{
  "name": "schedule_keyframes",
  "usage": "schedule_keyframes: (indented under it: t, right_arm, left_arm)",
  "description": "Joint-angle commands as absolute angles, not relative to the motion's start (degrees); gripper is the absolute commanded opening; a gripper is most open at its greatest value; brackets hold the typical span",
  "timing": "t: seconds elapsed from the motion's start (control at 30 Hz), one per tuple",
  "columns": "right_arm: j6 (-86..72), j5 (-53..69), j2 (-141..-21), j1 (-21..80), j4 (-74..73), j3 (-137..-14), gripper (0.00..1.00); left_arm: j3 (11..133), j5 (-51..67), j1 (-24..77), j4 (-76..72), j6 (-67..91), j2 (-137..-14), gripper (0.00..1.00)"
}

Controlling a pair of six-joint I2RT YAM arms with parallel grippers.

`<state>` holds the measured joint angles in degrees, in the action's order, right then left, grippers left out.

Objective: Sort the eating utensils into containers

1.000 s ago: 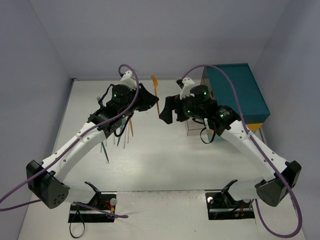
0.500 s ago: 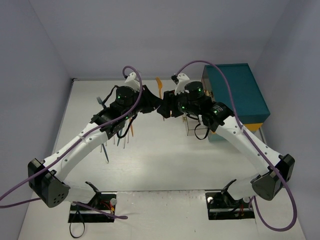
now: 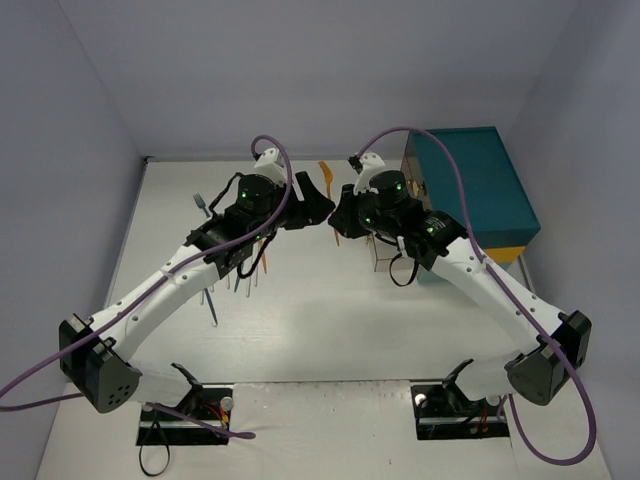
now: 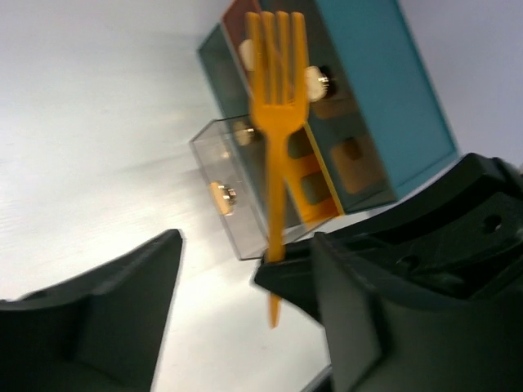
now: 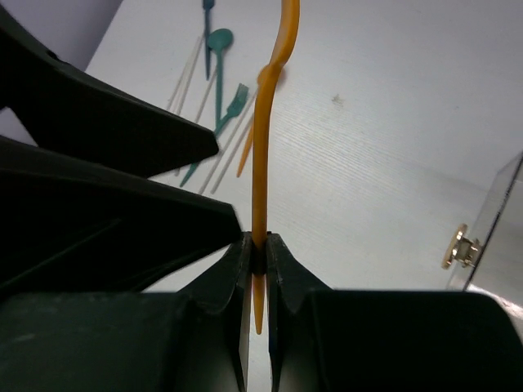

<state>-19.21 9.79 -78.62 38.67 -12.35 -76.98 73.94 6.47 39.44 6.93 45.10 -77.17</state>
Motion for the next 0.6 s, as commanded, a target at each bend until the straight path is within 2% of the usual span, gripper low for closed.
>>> schedule_keyframes:
  t: [0.0, 0.03, 0.13, 0.33, 0.57]
  right_arm:
    - [-21.9, 2.8, -74.4, 37.5, -8.6, -73.6, 0.00]
    - [-22.9, 1.3, -73.4, 36.7, -8.7, -72.4, 0.00]
    - [-25.8, -2.3, -71.7, 33.3, -9.1, -69.5, 0.00]
    - [-27.9, -12.3, -70.2, 30.0, -10.3, -65.4, 0.00]
    - [-31.0, -16.9, -73.5, 27.2, -10.5, -63.6, 0.00]
  left_arm:
    - [77.9, 1.7, 39.7, 10.1, 39.7, -74.3, 0.67]
    - [78.3, -0.1, 39.6, 12.3, 37.9, -73.8, 0.73]
    - [78.6, -6.3, 39.4, 17.1, 35.5, -71.7, 0.80]
    - [75.8, -13.3, 37.0, 25.4, 32.2, -67.2, 0.80]
    - [66.7, -10.5, 30.8, 28.6, 34.0, -60.2, 0.80]
